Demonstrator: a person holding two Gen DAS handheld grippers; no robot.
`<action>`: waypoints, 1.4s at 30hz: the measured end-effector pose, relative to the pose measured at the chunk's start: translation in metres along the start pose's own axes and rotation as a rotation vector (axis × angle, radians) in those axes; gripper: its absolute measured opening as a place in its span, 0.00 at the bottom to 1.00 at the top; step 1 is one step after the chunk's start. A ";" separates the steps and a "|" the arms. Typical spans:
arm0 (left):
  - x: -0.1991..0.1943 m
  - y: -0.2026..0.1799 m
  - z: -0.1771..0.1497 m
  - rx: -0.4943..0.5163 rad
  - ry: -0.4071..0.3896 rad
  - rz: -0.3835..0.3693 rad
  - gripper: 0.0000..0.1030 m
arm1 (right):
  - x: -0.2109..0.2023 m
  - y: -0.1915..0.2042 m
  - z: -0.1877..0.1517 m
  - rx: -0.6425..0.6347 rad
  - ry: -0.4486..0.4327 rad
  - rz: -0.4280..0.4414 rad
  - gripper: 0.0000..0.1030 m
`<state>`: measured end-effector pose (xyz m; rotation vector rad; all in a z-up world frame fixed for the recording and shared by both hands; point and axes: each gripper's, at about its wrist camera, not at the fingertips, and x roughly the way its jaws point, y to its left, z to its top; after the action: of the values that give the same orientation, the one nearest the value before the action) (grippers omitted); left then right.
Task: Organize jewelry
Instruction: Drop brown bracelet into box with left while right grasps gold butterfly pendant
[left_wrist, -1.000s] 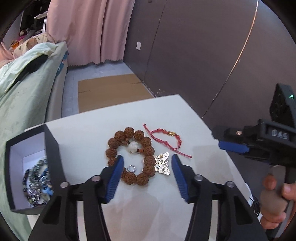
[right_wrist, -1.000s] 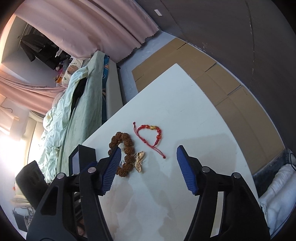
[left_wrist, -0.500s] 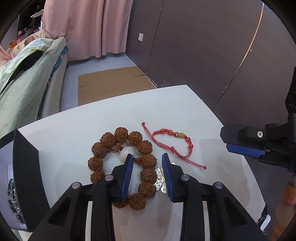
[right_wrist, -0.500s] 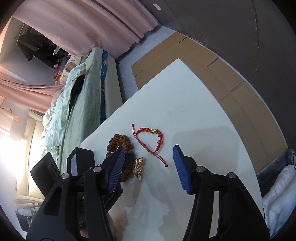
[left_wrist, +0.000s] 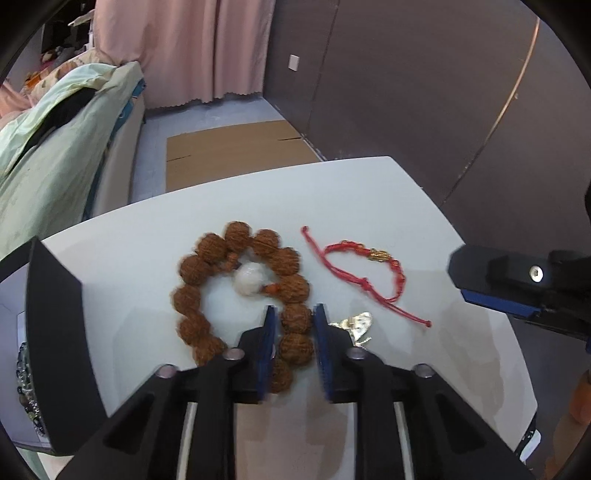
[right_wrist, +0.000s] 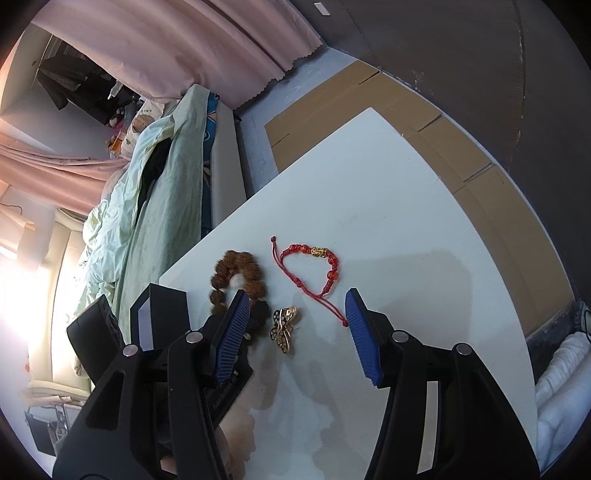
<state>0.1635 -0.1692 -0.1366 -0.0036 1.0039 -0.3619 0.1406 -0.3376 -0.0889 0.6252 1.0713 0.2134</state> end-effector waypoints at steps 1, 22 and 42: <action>-0.002 0.003 0.000 -0.014 0.003 -0.023 0.16 | 0.001 0.001 -0.001 -0.004 0.002 0.000 0.54; -0.121 0.058 -0.004 -0.156 -0.225 -0.135 0.16 | 0.043 0.031 -0.025 -0.092 0.072 -0.058 0.35; -0.211 0.135 -0.030 -0.302 -0.369 -0.124 0.16 | 0.062 0.060 -0.041 -0.209 0.001 -0.185 0.13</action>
<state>0.0770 0.0260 -0.0017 -0.3935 0.6856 -0.3054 0.1430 -0.2454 -0.1144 0.3366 1.0850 0.1623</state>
